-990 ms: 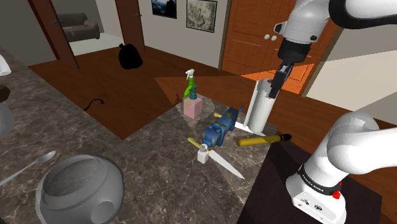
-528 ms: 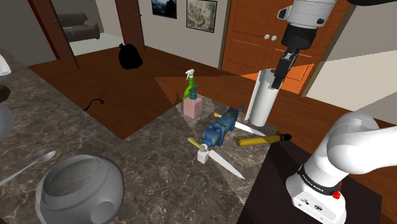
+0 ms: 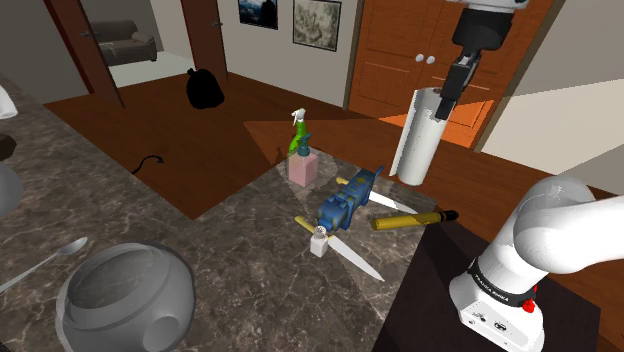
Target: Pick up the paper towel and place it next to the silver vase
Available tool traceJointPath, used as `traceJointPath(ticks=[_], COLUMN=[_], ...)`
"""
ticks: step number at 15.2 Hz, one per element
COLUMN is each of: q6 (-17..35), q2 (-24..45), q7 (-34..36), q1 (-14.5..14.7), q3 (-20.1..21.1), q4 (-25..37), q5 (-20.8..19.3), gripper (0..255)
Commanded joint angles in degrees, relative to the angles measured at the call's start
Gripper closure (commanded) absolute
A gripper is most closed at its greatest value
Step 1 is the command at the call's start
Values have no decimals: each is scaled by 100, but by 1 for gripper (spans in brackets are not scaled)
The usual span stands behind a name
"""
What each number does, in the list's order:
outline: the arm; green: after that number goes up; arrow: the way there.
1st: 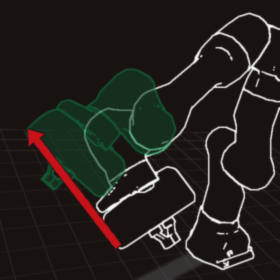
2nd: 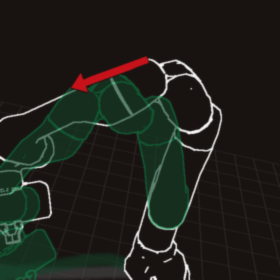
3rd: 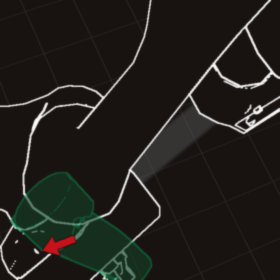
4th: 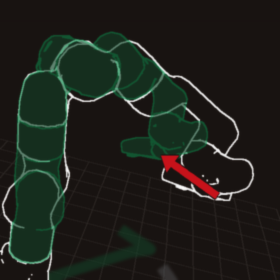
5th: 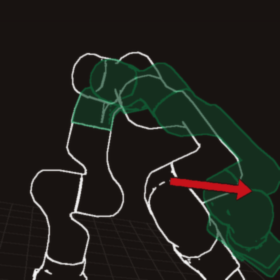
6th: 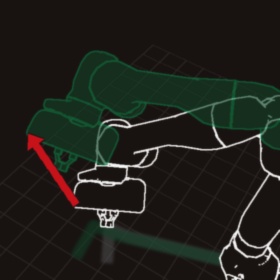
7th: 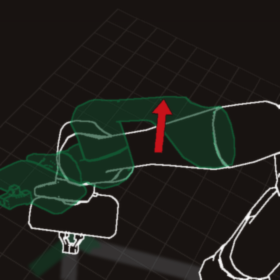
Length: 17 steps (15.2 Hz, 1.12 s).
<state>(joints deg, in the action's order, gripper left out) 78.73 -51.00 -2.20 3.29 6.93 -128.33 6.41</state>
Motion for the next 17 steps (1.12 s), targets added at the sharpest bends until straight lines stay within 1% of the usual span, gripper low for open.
traceJointPath(ticks=[1,11,17], q6=[-136,-773,-588], q2=[80,526,972], q7=[4,44,865], q1=[-7,-35,8], q3=[-14,-47,746], q4=[215,1298,1663], q5=[-14,-56,428], gripper=[255,255,255])
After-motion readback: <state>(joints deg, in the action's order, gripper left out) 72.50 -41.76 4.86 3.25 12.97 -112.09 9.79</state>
